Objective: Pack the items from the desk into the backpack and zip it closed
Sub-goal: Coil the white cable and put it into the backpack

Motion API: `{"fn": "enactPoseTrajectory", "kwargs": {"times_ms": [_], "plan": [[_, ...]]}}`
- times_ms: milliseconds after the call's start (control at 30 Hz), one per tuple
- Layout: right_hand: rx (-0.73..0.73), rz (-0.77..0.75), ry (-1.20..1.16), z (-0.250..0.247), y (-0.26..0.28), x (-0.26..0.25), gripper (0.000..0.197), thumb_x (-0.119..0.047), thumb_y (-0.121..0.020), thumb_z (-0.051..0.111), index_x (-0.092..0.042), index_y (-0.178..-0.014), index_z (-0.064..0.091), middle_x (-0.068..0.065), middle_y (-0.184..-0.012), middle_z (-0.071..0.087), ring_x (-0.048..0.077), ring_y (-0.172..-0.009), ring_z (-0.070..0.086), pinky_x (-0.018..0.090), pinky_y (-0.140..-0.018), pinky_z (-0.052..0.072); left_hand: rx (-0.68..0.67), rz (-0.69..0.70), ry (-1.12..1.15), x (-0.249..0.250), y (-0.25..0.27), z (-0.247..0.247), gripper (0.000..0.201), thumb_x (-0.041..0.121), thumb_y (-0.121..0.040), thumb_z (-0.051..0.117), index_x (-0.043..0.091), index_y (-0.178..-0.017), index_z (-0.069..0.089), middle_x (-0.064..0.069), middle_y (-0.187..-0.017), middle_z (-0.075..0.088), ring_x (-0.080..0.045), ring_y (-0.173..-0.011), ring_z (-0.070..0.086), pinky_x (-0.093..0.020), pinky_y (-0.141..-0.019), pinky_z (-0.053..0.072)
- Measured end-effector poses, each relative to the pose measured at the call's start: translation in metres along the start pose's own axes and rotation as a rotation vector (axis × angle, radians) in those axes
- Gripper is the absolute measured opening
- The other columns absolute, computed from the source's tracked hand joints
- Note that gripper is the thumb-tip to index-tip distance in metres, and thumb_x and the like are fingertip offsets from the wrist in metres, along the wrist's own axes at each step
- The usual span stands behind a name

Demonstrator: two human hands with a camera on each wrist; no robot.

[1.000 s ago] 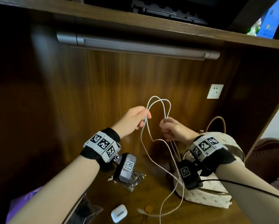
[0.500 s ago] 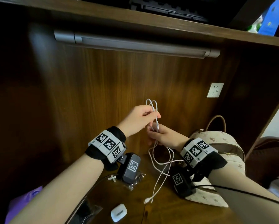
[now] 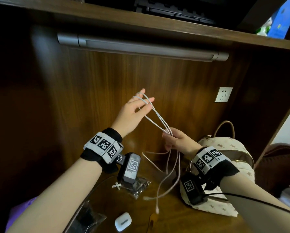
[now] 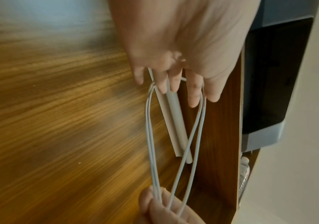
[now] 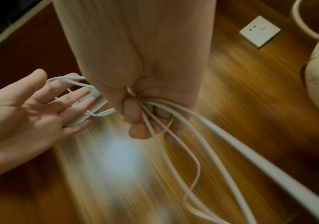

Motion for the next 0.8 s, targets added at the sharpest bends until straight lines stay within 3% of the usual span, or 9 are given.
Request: {"fn": "enactPoseTrajectory", "kwargs": {"times_ms": [300, 333, 400, 433, 500, 600, 667, 733, 800], "plan": [[0.071, 0.080, 0.054, -0.019, 0.006, 0.023, 0.022, -0.017, -0.099, 0.042, -0.014, -0.082, 0.056, -0.005, -0.061, 0.047, 0.013, -0.058, 0.051, 0.022, -0.057, 0.039, 0.012, -0.041, -0.155, -0.019, 0.013, -0.009, 0.040, 0.032, -0.094, 0.053, 0.025, -0.132, 0.050, 0.013, -0.148, 0.035, 0.003, -0.131, 0.030, -0.023, -0.107, 0.025], [0.085, 0.080, 0.058, -0.021, 0.006, 0.023, 0.022, -0.016, -0.099, 0.041, -0.014, -0.083, 0.056, -0.004, -0.062, 0.044, 0.012, -0.057, 0.047, 0.021, -0.055, 0.037, 0.044, -0.042, -0.181, -0.023, 0.016, -0.010, 0.035, 0.034, -0.092, 0.054, 0.025, -0.125, 0.056, 0.011, -0.139, 0.047, -0.001, -0.125, 0.040, -0.027, -0.107, 0.033], [0.118, 0.091, 0.055, -0.025, 0.007, 0.023, 0.021, -0.013, -0.099, 0.041, -0.016, -0.083, 0.054, -0.003, -0.065, 0.040, 0.011, -0.056, 0.039, 0.020, -0.051, 0.034, 0.131, -0.044, -0.267, -0.027, 0.024, -0.011, 0.024, 0.044, -0.086, 0.054, 0.023, -0.094, 0.063, 0.006, -0.101, 0.066, -0.008, -0.095, 0.060, -0.037, -0.089, 0.050], [0.126, 0.094, 0.067, -0.026, 0.007, 0.023, 0.021, -0.013, -0.099, 0.041, -0.018, -0.082, 0.053, -0.004, -0.066, 0.040, 0.010, -0.056, 0.037, 0.020, -0.051, 0.033, 0.169, -0.034, -0.312, -0.028, 0.028, -0.012, 0.026, 0.046, -0.083, 0.054, 0.020, -0.080, 0.058, 0.003, -0.082, 0.064, -0.012, -0.079, 0.059, -0.040, -0.077, 0.052], [0.104, 0.100, 0.144, -0.027, 0.008, 0.021, 0.023, -0.012, -0.099, 0.040, -0.021, -0.083, 0.053, -0.006, -0.069, 0.041, 0.009, -0.058, 0.037, 0.019, -0.053, 0.032, 0.224, 0.057, -0.462, -0.025, 0.033, -0.008, 0.031, 0.047, -0.079, 0.056, 0.020, -0.071, 0.045, 0.002, -0.070, 0.052, -0.016, -0.068, 0.050, -0.036, -0.065, 0.047], [-0.001, 0.098, 0.312, -0.016, 0.008, 0.010, 0.018, -0.011, -0.098, 0.040, -0.018, -0.090, 0.054, -0.006, -0.074, 0.045, 0.006, -0.064, 0.041, 0.015, -0.057, 0.032, 0.266, 0.273, -0.720, -0.008, 0.038, 0.007, 0.030, 0.044, -0.072, 0.060, 0.023, -0.080, 0.041, 0.007, -0.084, 0.044, -0.013, -0.081, 0.043, -0.027, -0.073, 0.035], [-0.044, 0.091, 0.391, -0.006, 0.008, 0.003, 0.016, -0.012, -0.097, 0.041, -0.014, -0.103, 0.056, -0.002, -0.089, 0.053, 0.010, -0.082, 0.048, 0.018, -0.070, 0.036, 0.195, 0.325, -0.810, -0.001, 0.039, 0.023, 0.033, 0.044, -0.071, 0.063, 0.023, -0.090, 0.045, 0.006, -0.098, 0.048, -0.014, -0.096, 0.044, -0.029, -0.084, 0.032], [-0.070, 0.086, 0.460, 0.002, 0.009, -0.004, 0.024, -0.012, -0.097, 0.041, -0.009, -0.118, 0.053, 0.004, -0.108, 0.055, 0.016, -0.102, 0.050, 0.024, -0.085, 0.036, 0.000, 0.224, -0.789, -0.010, 0.036, 0.041, 0.044, 0.046, -0.077, 0.063, 0.023, -0.110, 0.047, 0.007, -0.112, 0.054, -0.012, -0.108, 0.047, -0.033, -0.099, 0.029], [-0.096, 0.055, 0.486, 0.005, 0.012, -0.014, 0.026, -0.009, -0.097, 0.040, -0.007, -0.119, 0.053, 0.007, -0.112, 0.056, 0.019, -0.106, 0.050, 0.029, -0.089, 0.036, -0.235, -0.022, -0.591, -0.029, 0.034, 0.053, 0.043, 0.044, -0.086, 0.057, 0.022, -0.120, 0.044, 0.009, -0.112, 0.058, -0.010, -0.104, 0.053, -0.034, -0.100, 0.035]]}}
Point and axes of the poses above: each hand's wrist, its own y-axis away from the middle knuckle, its own z-axis out of the palm, x = y × z, the point moved 4 cm from there along -y, towards the middle knuckle
